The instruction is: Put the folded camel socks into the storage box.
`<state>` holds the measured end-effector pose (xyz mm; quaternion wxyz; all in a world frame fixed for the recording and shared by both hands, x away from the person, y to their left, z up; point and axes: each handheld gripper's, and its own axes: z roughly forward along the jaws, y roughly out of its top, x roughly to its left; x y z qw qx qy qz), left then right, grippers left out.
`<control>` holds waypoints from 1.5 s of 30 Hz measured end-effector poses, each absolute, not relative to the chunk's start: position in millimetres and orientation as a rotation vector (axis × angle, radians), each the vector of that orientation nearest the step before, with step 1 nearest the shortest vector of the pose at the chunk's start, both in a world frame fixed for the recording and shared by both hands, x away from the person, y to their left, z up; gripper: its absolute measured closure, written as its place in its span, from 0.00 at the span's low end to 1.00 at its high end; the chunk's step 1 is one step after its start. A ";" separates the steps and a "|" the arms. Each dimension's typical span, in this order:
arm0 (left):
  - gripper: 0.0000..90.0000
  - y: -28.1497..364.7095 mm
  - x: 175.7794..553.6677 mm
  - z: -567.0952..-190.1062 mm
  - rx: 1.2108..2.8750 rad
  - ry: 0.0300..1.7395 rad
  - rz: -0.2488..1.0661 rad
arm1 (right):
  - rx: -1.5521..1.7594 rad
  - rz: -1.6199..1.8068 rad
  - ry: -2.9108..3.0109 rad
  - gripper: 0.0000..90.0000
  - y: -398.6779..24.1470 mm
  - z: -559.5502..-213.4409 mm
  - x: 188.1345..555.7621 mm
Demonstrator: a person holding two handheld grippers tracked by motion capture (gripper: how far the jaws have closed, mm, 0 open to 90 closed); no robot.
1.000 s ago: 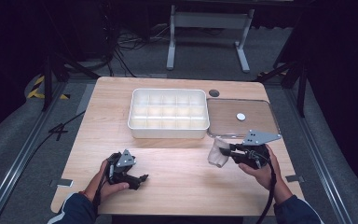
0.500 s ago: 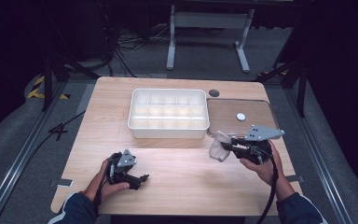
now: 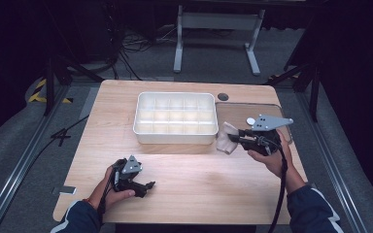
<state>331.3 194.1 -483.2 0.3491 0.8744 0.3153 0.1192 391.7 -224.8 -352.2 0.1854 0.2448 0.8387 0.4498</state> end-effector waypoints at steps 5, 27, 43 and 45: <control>0.14 194.1 331.3 -483.2 2.266 0.817 0.309 | 0.673 1.251 2.358 0.84 -216.6 -348.4 401.5; 0.14 194.6 330.8 -483.2 2.265 0.814 0.307 | 0.666 1.254 2.356 0.84 -181.0 -343.3 445.1; 0.14 194.9 331.0 -482.9 2.271 0.811 0.313 | 0.684 1.239 2.352 0.84 -165.0 -344.5 466.3; 0.14 195.1 331.1 -482.7 2.273 0.808 0.315 | 0.687 1.236 2.348 0.84 -162.9 -344.2 468.5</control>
